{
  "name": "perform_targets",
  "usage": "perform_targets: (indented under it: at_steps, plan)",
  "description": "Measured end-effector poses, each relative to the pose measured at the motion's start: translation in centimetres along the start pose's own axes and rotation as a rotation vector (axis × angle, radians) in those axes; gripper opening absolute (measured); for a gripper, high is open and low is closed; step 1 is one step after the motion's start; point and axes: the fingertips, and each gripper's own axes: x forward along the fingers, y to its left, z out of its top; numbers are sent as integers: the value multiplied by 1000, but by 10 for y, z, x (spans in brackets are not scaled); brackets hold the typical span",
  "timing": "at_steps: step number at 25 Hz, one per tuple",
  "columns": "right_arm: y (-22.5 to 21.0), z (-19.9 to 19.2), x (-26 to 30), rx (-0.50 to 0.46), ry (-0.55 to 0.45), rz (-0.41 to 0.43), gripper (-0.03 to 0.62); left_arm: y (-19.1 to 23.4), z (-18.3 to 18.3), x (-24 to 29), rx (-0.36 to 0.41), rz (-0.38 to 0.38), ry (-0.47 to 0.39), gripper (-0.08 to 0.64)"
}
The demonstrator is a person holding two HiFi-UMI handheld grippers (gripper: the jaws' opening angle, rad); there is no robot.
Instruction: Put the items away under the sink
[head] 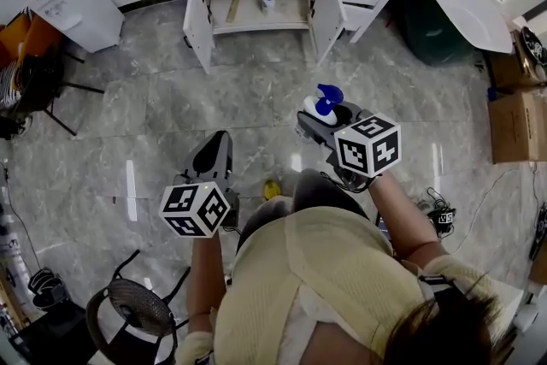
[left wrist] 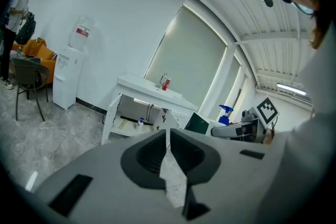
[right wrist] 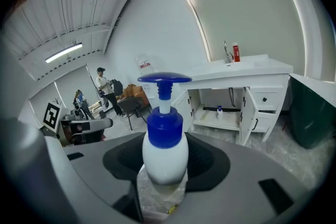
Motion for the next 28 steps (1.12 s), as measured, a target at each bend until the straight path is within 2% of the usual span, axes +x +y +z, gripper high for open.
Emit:
perform_targets:
  at_steps: [13,19,28]
  plan:
    - [-42,22,46,13,11,-51,216,40,19,51,-14,19,21,57]
    - [-77,50,79,37,4,-44,216,53,46,96,8,22,24,57]
    - [-131,92,116,49,29,-47,216,72,94,169,-13,32,17,57]
